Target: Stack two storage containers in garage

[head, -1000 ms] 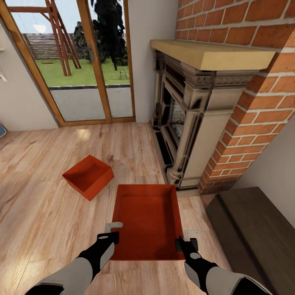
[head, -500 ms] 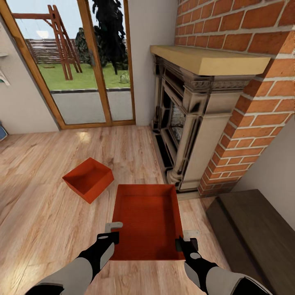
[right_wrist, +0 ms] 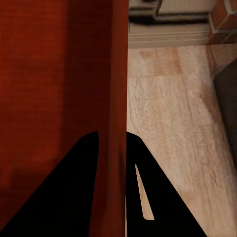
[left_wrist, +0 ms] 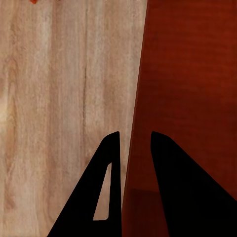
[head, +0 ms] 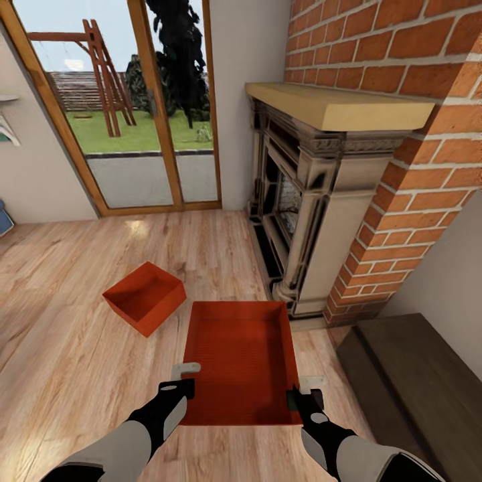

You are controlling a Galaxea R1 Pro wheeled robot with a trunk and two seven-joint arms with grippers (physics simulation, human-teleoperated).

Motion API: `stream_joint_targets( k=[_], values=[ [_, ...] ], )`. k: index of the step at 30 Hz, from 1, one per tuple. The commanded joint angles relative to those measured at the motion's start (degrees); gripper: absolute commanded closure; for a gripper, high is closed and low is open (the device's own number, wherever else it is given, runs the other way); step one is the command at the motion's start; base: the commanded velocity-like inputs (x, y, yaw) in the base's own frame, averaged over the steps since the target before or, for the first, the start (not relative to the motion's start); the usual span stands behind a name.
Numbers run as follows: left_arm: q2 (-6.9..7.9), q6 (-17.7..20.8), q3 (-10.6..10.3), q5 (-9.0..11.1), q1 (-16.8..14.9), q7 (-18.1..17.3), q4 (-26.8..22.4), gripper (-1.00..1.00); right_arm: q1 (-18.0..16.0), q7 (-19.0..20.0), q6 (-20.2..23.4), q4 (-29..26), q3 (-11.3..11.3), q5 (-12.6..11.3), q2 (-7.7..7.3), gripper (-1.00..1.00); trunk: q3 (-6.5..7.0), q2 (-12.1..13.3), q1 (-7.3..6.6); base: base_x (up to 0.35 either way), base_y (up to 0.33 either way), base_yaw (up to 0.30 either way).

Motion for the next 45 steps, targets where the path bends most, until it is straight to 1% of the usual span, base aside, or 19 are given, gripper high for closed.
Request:
stream_joint_targets(
  k=[1, 45],
  values=[
    [-0.04, 0.34, 1.33, -0.83, 0.00, 0.47, -0.28, 1.00, -0.03, -0.04, 0.03, 0.00, -1.15, -0.16, 0.08, 1.00, 0.04, -0.04, 0.01, 0.000, 0.000, 0.000],
    [-0.04, 0.34, 1.30, -0.86, -0.01, 0.47, -0.28, 1.00, -0.03, -0.04, 0.03, 0.00, -1.15, -0.21, 0.08, 1.00, 3.99, -0.04, 0.01, 0.000, 0.000, 0.000]
  ],
)
